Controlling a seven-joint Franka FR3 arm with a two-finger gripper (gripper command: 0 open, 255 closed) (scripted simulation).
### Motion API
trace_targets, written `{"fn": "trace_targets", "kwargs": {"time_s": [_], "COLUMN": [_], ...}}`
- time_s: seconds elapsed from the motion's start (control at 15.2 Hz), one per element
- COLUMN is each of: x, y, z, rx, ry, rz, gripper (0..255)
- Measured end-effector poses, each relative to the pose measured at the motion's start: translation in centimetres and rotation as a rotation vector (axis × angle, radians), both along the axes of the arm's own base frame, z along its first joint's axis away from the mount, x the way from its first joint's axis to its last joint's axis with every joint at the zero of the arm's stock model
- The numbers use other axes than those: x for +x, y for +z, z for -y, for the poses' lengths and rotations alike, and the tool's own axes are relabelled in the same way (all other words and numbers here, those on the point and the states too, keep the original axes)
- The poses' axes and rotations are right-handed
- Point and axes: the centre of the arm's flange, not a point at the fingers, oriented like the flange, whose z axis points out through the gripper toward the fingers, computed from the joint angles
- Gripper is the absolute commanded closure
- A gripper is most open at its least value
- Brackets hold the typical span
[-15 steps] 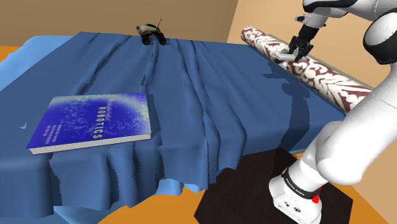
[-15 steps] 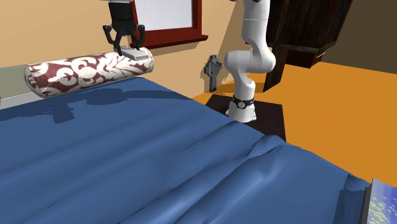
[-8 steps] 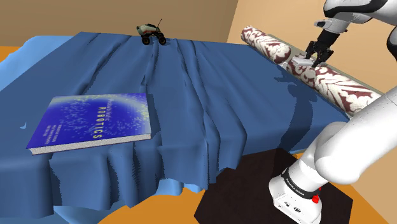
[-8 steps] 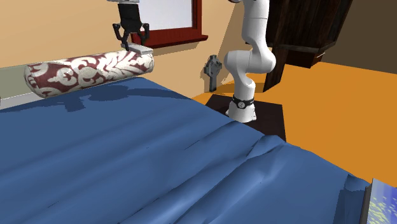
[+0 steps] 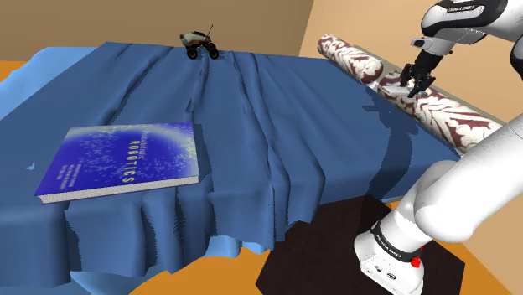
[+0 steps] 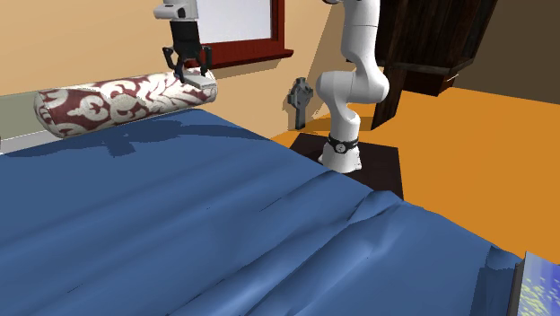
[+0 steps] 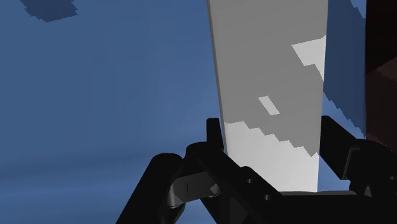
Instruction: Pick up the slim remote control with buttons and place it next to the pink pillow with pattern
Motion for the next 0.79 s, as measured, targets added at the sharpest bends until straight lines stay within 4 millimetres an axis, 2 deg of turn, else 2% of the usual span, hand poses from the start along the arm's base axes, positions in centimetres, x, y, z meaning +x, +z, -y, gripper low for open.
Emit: {"fn": "trace_targets", "kwargs": {"time_s": [0.79], "x": [0.0], "y": [-6.2], "z": [-0.1], "rx": [0.0], "ry": [0.0], "rz": [0.0], "gripper": [255]}}
